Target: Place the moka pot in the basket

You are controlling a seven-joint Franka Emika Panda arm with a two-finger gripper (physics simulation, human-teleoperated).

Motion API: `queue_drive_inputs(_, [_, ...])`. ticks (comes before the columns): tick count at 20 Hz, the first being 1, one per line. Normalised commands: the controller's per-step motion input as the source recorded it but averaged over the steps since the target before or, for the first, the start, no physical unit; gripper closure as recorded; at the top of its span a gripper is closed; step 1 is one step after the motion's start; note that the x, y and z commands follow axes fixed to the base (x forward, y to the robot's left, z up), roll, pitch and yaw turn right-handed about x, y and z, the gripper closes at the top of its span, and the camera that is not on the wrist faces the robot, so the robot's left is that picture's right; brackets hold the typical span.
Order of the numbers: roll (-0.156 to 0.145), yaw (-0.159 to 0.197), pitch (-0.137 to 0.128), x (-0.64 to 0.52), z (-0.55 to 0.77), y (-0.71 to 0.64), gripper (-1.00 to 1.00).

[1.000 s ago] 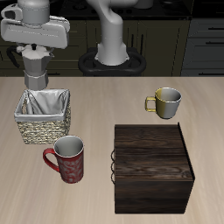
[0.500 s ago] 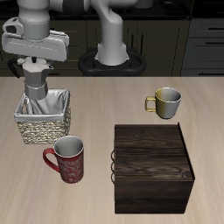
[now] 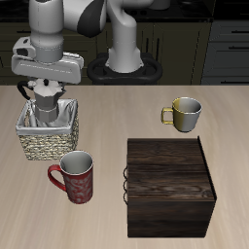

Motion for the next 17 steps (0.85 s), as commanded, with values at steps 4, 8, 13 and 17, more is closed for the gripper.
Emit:
queue_drive_inputs(4, [0.011, -0.004, -0.032, -0.06, 0.00, 0.06, -1.00])
queue_drive_inputs(8, [0.017, 0.010, -0.003, 0.03, -0.06, 0.05, -1.00])
queue_drive_inputs(13, [0.018, 0.008, -0.001, 0.00, -0.02, 0.11, -1.00])
queue_drive_inputs(17, [0.042, 0.006, -0.016, -0.07, 0.08, 0.17, -1.00])
